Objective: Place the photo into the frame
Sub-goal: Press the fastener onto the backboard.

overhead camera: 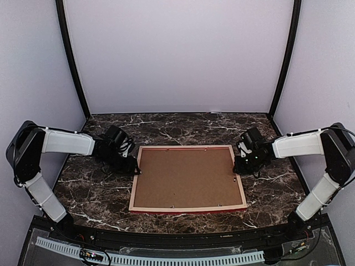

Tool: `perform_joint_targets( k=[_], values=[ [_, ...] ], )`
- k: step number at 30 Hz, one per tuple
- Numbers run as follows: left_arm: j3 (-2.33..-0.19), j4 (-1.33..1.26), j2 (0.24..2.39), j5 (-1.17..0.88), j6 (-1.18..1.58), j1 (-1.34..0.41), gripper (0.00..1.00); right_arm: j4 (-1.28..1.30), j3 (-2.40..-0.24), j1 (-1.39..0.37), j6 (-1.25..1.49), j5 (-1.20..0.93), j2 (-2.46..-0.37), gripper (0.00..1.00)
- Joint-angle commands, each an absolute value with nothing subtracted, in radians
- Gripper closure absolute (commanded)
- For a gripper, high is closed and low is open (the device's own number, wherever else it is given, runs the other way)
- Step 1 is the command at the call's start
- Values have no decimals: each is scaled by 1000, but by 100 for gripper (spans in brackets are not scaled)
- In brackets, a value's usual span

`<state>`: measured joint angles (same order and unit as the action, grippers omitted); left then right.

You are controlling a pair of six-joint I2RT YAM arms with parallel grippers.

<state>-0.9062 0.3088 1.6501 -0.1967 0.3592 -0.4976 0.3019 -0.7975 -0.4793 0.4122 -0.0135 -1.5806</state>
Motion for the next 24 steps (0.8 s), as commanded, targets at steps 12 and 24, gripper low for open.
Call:
perform_joint_targets(
  k=[12, 24],
  values=[
    [-945, 366, 1665, -122, 367, -535, 45, 335, -761, -478, 403, -20, -1618, 77],
    [-987, 413, 1700, 27, 403, -572, 47, 332, -766, -479, 399, -23, -1627, 77]
  ],
)
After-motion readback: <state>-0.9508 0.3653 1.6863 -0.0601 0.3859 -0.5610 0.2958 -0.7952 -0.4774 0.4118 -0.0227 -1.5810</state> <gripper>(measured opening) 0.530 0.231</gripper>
